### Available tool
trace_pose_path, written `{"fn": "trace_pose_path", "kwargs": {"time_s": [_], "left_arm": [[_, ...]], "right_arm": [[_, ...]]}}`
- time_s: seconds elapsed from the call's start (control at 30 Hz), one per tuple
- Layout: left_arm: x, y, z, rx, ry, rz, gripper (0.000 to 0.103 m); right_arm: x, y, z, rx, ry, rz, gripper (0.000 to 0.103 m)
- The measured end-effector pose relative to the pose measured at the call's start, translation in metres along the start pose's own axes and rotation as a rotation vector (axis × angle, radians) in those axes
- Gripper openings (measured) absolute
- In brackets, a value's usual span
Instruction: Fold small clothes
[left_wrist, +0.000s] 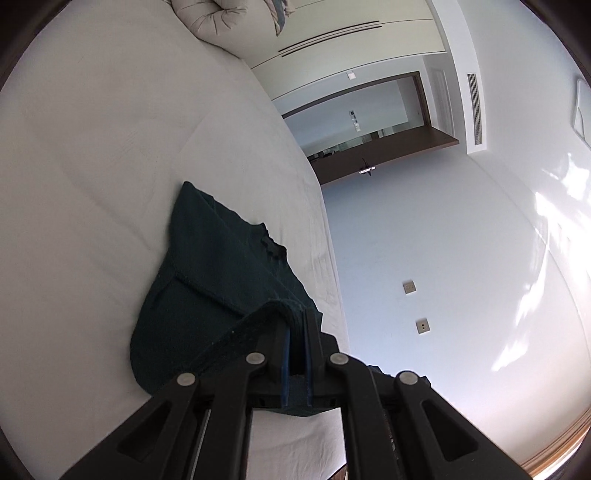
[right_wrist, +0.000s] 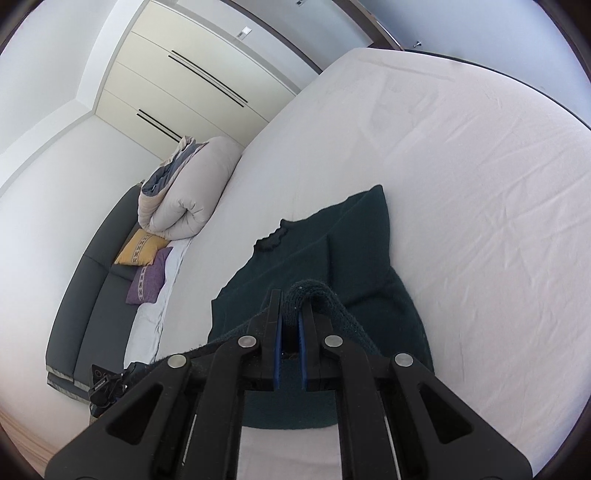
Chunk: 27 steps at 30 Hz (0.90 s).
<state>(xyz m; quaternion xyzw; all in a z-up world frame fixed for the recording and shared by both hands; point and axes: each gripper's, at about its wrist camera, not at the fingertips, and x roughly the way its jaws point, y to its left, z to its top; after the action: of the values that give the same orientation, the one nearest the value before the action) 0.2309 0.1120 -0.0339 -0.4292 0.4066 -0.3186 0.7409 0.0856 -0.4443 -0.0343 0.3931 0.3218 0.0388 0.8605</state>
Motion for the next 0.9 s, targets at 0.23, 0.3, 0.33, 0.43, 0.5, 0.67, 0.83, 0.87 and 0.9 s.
{"fn": "trace_pose_path", "kwargs": {"time_s": [0.23,0.3,0.33,0.43,0.5,0.67,0.83,0.87,0.9], "left_arm": [[0.058,0.01,0.061,-0.012,-0.029,0.046,0.005],[0.077,0.016,0.078,-0.018,-0.033,0.069,0.005],[0.087,0.02,0.084,-0.024,-0.034,0.082,0.005],[0.111,0.036,0.098,-0.051,-0.026,0.112,0.005],[0.125,0.046,0.107,-0.073,-0.023,0.122,0.005],[0.151,0.07,0.123,-0.112,-0.045,0.206,0.019],[0.147,0.083,0.114,-0.127,-0.037,0.234,0.057],[0.145,0.08,0.108,-0.099,-0.025,0.252,0.057],[0.143,0.077,0.1,-0.071,-0.009,0.266,0.057]], "right_arm": [[0.084,-0.018,0.068,-0.004,0.0,-0.077,0.006],[0.11,-0.023,0.083,-0.02,0.004,-0.115,0.006],[0.122,-0.026,0.089,-0.021,0.005,-0.124,0.006],[0.153,-0.038,0.107,-0.002,0.012,-0.147,0.006],[0.17,-0.049,0.113,0.021,0.017,-0.166,0.006],[0.213,-0.076,0.13,0.11,0.046,-0.225,0.011],[0.232,-0.077,0.135,0.07,0.012,-0.291,0.08],[0.231,-0.074,0.135,0.052,-0.011,-0.291,0.083],[0.23,-0.072,0.134,0.035,-0.007,-0.291,0.083]]}}
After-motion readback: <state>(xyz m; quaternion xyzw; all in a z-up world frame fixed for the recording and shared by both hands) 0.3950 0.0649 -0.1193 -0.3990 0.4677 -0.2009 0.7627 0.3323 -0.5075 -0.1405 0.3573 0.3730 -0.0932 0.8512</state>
